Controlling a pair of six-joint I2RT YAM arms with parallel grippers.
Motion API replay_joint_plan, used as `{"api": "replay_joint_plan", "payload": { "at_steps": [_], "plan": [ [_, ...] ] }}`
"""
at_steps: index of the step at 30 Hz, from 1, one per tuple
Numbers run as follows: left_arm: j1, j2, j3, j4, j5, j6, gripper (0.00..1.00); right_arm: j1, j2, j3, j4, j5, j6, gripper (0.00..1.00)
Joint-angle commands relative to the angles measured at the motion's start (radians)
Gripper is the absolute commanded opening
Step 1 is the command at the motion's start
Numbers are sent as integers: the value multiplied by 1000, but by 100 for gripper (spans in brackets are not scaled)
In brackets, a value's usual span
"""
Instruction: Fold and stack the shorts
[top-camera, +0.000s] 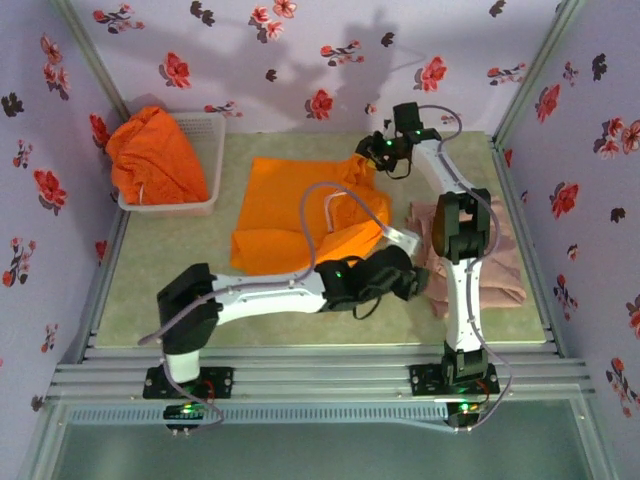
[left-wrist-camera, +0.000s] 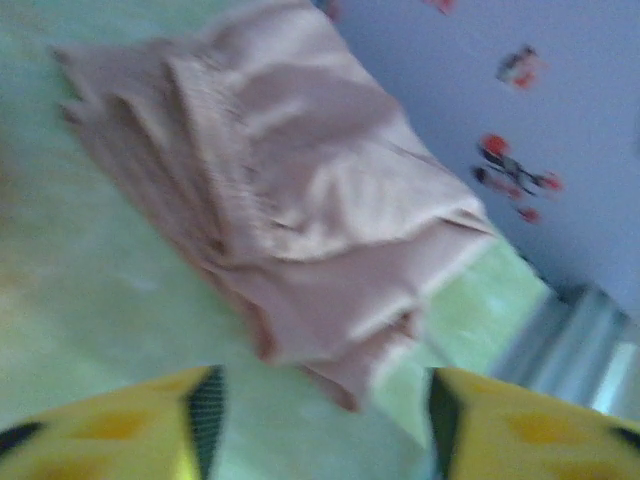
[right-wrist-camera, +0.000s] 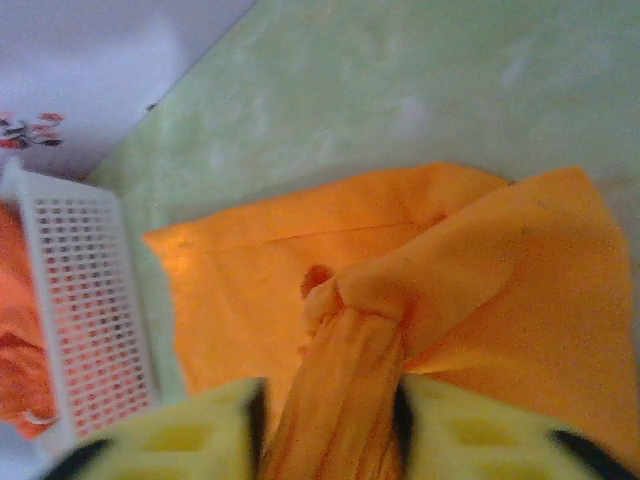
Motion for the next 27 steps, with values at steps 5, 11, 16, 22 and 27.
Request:
{"api": "replay_joint_plan", "payload": {
  "at_steps": [5, 11, 16, 22, 27],
  "plan": [
    [16, -222, 3, 15, 25, 133, 99, -25, -90, 46, -76, 130, -171, 75],
    [109, -433, -84, -82, 25, 154, 99, -20, -251, -85, -54, 156, -215, 83],
    [295, -607, -210, -205, 14, 104, 99, 28, -421, -279, -50, 206, -259, 88],
    [566, -666, -362, -239, 91, 64, 99, 161, -625, -628, 30, 233, -256, 93],
    [742, -524, -347, -159, 240, 37, 99, 260, -729, -881, 142, 254, -172, 94]
  ]
}}
